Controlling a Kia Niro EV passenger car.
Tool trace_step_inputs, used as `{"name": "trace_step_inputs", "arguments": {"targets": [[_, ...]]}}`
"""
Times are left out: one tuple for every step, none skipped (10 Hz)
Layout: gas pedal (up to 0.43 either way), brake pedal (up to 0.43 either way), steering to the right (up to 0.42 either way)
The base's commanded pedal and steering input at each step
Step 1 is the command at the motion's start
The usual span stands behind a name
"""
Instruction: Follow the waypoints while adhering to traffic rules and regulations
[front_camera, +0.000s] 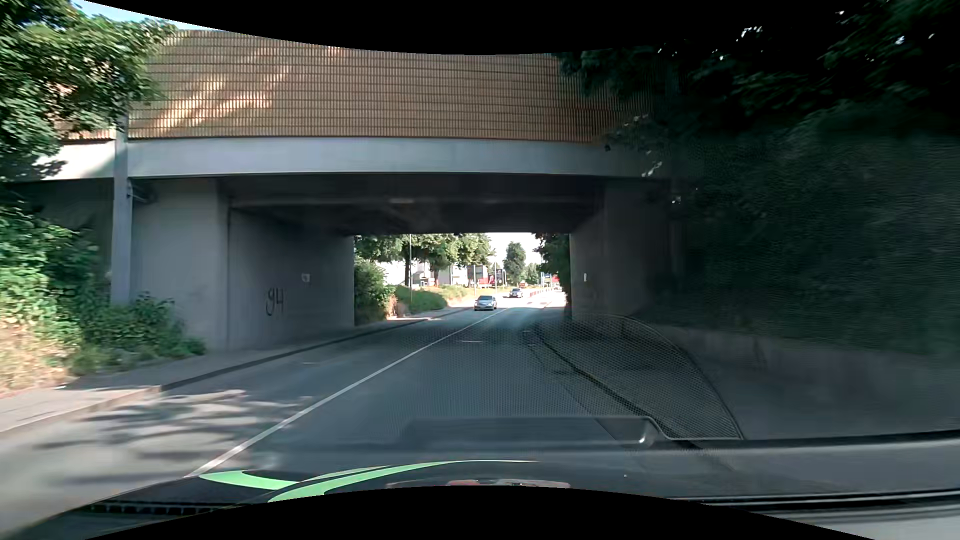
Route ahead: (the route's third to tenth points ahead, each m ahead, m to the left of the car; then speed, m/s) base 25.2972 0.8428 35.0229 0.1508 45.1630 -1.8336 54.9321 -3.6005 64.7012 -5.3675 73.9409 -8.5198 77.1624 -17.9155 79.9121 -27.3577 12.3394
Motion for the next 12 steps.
{"name": "trace_step_inputs", "arguments": {"targets": [[0.008,0.000,0.010],[0.008,0.000,0.010],[0.008,0.000,0.010],[0.008,0.000,0.012],[0.008,0.000,0.014],[0.008,0.000,0.016],[0.008,0.000,0.016],[0.008,0.000,0.016],[0.008,0.000,0.016],[0.008,0.000,0.016],[0.008,0.000,0.017],[0.008,0.000,0.017]]}}
